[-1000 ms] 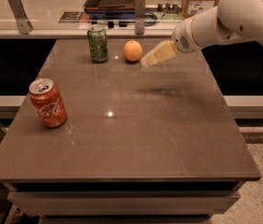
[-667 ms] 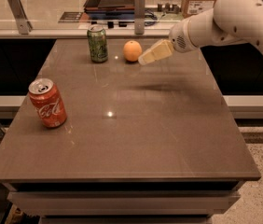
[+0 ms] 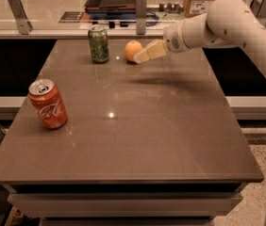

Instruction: Move orange near coke can

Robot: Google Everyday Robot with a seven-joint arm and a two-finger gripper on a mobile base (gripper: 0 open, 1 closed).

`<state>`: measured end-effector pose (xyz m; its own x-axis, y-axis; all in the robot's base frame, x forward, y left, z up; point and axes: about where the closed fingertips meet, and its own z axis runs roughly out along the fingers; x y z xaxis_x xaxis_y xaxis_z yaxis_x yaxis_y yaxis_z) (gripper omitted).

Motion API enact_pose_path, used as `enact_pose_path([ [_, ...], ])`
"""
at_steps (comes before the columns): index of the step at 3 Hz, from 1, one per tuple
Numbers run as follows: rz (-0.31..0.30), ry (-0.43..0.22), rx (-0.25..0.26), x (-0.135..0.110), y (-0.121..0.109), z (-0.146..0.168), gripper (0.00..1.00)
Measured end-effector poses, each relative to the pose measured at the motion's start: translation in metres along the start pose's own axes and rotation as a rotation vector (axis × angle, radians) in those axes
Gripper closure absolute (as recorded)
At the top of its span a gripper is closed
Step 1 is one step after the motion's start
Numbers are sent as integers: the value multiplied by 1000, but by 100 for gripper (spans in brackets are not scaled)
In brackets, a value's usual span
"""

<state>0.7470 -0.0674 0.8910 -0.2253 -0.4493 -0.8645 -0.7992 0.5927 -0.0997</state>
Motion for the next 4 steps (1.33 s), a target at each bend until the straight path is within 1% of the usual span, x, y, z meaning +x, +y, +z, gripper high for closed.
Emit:
enact_pose_path([
  [1, 2, -29, -33, 0, -3, 20, 0],
  [2, 10, -44, -60, 2, -5, 40, 0],
  [4, 15, -51, -100, 3, -5, 72, 0],
])
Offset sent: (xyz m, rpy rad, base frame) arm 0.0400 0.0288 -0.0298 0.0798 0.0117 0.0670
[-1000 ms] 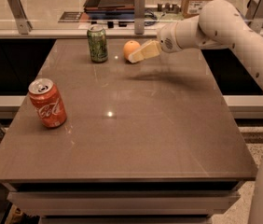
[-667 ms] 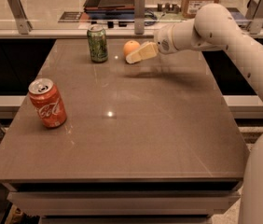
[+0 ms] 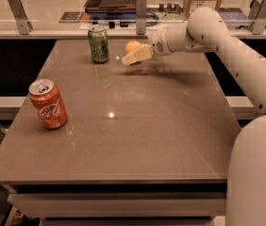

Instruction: Move orange near coke can

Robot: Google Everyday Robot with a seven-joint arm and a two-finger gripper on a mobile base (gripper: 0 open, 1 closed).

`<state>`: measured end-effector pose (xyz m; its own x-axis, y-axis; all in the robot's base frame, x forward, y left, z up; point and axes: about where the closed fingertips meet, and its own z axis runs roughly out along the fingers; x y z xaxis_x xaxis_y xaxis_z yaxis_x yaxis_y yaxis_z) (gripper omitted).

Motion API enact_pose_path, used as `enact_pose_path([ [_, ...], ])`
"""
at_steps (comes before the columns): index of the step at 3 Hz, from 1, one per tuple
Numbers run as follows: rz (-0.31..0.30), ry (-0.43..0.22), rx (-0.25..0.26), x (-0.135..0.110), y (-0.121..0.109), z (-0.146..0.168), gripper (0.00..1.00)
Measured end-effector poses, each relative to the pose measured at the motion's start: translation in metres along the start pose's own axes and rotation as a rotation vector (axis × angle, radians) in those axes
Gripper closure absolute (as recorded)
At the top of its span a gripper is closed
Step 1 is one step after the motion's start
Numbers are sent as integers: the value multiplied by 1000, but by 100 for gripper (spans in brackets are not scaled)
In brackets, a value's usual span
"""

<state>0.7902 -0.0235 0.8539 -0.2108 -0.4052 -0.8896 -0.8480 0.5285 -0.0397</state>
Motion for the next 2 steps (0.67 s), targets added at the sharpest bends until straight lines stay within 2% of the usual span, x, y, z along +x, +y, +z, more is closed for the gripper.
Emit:
enact_pose_path([
  [1, 2, -7, -21, -1, 0, 14, 0],
  [2, 2, -7, -26, 0, 2, 17, 16],
])
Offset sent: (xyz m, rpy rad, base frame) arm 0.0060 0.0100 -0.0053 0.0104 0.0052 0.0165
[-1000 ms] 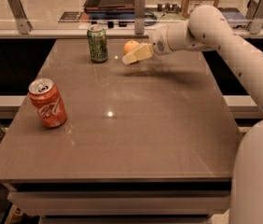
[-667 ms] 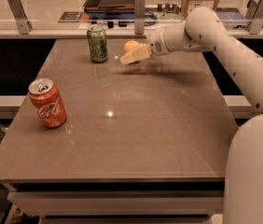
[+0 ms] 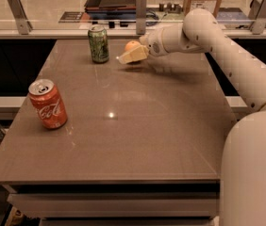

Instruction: Move orange near coke can

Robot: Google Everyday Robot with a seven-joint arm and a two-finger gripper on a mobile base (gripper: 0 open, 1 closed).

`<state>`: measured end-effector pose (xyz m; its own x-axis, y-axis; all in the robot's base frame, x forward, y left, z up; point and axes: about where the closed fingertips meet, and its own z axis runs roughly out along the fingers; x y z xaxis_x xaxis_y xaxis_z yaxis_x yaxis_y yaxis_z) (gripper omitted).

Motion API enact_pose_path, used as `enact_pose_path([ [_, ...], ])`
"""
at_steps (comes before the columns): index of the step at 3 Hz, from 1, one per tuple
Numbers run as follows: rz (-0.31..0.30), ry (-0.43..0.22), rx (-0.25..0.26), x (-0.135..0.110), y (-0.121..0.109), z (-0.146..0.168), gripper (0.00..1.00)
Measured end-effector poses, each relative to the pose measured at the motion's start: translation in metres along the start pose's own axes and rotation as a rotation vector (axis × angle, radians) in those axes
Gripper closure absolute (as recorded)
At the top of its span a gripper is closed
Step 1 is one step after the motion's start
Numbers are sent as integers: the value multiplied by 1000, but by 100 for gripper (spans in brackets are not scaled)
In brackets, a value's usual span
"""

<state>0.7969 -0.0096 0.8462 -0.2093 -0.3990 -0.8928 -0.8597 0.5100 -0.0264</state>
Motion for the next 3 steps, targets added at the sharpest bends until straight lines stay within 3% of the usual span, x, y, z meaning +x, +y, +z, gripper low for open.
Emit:
enact_pose_path([
  [3, 1, 3, -14, 1, 5, 9, 87],
])
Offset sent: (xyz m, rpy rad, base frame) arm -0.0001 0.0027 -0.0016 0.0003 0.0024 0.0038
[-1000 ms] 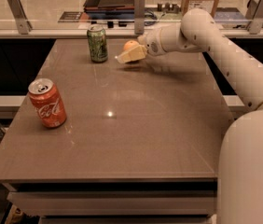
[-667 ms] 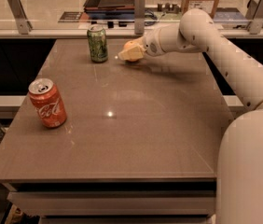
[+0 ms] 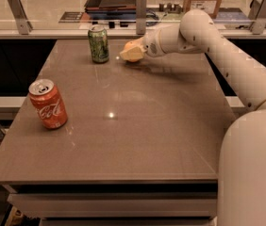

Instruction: Move orange near coke can

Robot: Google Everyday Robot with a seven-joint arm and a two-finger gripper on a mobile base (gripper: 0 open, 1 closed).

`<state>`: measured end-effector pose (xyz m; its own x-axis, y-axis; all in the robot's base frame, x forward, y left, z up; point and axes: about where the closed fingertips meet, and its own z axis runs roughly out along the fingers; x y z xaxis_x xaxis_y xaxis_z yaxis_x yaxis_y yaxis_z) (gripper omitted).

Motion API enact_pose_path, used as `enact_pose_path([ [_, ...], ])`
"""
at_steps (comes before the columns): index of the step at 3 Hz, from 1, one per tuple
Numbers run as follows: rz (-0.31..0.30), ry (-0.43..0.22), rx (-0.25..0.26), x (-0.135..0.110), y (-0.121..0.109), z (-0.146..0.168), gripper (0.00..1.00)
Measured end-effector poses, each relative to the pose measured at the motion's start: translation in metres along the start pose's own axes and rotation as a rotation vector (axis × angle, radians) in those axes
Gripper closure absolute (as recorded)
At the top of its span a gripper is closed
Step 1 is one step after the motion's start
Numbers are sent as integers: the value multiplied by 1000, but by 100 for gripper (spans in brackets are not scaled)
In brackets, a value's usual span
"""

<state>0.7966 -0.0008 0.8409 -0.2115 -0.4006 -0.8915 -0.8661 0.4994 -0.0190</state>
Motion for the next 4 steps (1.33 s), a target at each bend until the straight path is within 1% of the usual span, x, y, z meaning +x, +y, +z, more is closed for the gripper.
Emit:
enact_pose_path([
  [1, 1, 0, -6, 0, 2, 2, 100],
  [2, 3, -8, -20, -13, 10, -10, 100],
  [3, -1, -19, -20, -29, 19, -30, 100],
  [4, 1, -48, -45, -40, 32, -48, 100],
])
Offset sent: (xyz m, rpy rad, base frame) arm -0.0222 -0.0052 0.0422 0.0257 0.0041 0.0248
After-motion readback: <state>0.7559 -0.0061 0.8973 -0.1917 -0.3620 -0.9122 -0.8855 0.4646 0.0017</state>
